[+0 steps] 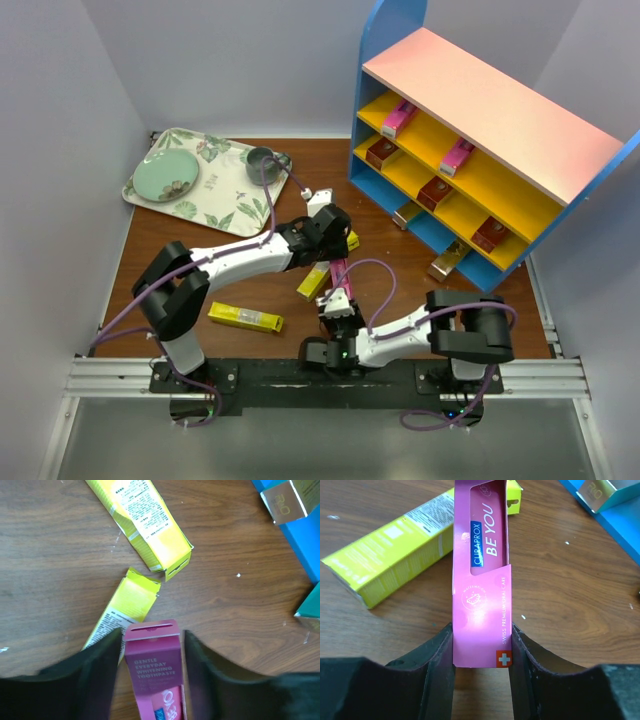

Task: Place and organize the toothpastes onto the shelf
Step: Pick up the toothpaste from the center of the board, then place the toothpaste on the shelf.

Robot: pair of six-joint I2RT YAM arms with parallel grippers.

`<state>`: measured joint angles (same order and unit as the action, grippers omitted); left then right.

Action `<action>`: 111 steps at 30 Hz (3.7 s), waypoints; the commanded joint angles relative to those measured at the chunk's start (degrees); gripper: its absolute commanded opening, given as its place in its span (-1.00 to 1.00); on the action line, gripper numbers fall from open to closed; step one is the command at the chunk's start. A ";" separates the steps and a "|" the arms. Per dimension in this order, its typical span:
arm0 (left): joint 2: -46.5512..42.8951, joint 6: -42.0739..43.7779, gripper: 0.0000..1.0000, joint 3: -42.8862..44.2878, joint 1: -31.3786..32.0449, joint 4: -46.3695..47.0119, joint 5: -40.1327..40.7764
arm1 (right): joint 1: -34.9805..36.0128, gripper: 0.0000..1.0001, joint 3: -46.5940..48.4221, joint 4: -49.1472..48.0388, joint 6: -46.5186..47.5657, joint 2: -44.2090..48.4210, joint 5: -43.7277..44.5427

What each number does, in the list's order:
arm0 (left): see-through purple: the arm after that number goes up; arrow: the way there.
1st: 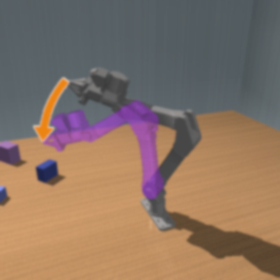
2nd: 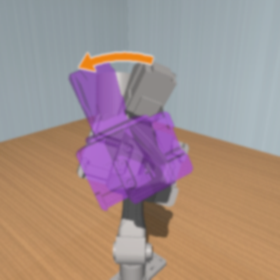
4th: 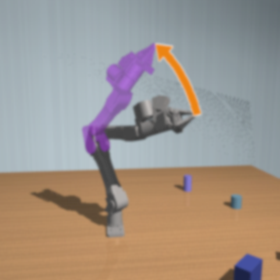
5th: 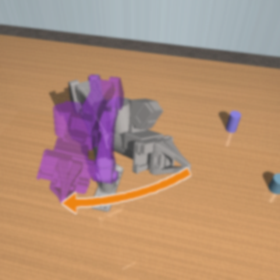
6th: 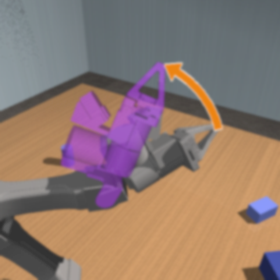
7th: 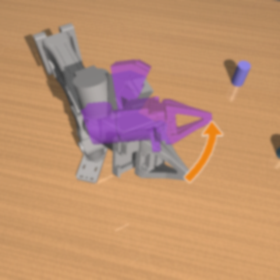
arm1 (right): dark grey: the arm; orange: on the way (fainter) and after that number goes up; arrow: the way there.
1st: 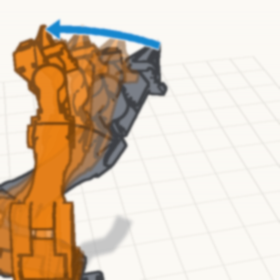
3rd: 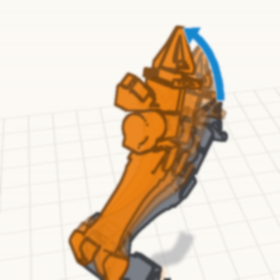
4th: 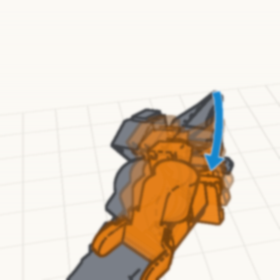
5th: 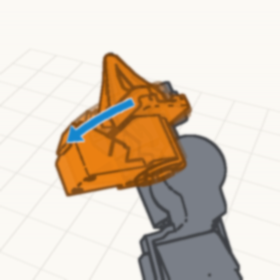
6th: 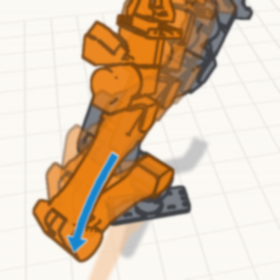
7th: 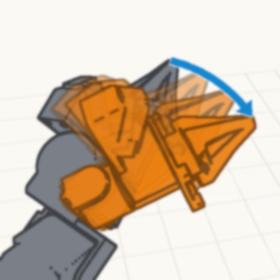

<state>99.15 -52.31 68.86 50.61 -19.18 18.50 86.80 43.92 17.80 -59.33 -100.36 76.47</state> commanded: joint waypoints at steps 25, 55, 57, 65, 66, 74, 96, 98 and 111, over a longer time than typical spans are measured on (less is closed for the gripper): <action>-26.20 28.57 1.00 9.81 -21.68 -2.80 7.25 | -2.25 -0.92 14.08 19.98 13.80 30.47 -10.54; -37.63 30.34 1.00 -5.05 -28.46 7.05 5.49 | -25.54 -0.90 47.84 60.69 5.80 34.17 -10.46; -38.16 30.34 0.99 -5.23 -28.55 7.14 5.75 | -29.57 -0.90 47.84 59.63 7.12 34.26 -12.38; -38.51 30.34 0.99 -5.58 -28.46 7.67 4.79 | -42.04 -0.89 47.22 54.10 15.38 35.76 -18.28; -38.51 30.25 0.99 -5.58 -28.46 7.67 4.70 | -43.03 -0.89 47.05 53.57 15.99 36.10 -19.07; -38.60 30.25 1.00 -6.19 -28.46 8.02 4.97 | -53.31 -0.85 43.62 49.79 21.44 38.92 -25.05; -38.33 30.17 0.99 -7.78 -28.46 9.07 5.49 | -72.65 -0.81 36.33 31.24 34.54 38.66 -33.31; -38.07 30.17 0.99 -7.86 -28.55 9.07 5.49 | -73.71 -0.78 34.92 29.75 34.98 38.31 -33.92; -37.81 30.43 0.99 -8.21 -28.46 9.16 5.67 | -78.37 -0.54 27.01 23.33 33.14 40.41 -35.69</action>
<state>61.71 -22.92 61.01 22.50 -12.82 23.79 9.96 72.23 45.91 -25.85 -59.88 40.75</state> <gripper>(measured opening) 0.996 0.424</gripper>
